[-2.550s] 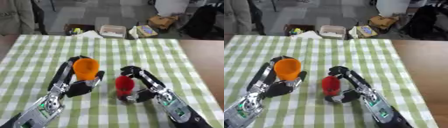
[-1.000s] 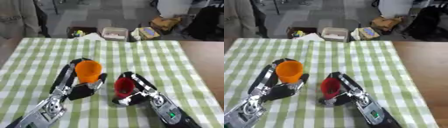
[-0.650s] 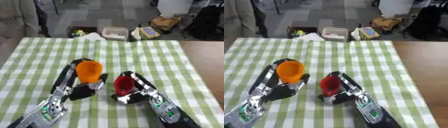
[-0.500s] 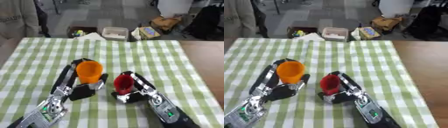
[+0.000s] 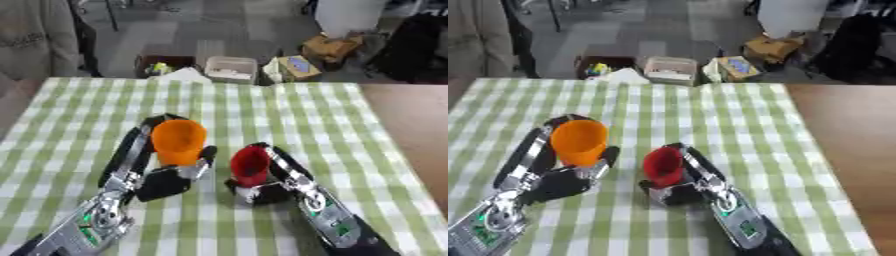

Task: Pour the contents of one cup into another cup.

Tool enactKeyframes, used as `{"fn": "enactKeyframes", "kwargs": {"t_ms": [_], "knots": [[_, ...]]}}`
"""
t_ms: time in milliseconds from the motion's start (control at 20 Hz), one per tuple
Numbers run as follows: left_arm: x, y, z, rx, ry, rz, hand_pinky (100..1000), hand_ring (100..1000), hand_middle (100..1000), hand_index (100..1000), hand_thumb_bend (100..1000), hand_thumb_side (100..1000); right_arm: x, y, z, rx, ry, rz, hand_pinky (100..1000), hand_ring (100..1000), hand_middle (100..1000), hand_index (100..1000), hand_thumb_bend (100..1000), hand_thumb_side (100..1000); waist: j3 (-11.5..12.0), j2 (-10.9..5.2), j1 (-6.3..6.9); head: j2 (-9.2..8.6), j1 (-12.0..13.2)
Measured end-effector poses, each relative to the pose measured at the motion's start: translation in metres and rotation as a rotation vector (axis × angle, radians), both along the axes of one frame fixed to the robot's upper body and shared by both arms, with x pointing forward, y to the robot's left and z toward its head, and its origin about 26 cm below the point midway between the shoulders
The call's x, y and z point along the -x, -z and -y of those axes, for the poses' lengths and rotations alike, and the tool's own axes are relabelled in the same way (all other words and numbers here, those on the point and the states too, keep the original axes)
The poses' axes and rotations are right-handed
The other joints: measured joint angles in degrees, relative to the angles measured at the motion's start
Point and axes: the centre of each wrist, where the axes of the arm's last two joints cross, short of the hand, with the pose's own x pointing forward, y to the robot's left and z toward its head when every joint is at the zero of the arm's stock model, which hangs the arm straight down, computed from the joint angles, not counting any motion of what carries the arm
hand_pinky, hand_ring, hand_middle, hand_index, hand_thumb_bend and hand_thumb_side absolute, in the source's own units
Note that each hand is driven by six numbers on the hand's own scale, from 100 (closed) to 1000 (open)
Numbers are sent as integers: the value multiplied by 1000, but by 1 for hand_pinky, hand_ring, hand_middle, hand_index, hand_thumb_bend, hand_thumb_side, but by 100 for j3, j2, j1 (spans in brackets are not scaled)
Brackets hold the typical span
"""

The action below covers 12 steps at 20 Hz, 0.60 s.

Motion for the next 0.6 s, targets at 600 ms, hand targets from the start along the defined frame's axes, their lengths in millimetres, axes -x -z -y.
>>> {"fn": "enactKeyframes", "kwargs": {"t_ms": [600], "knots": [[21,-20,0,41,52,-6,426,679,374,522,100,170,-9,-11,57,26,163,23,426,396,438,434,274,100,129,-233,-42,-3,-61]]}}
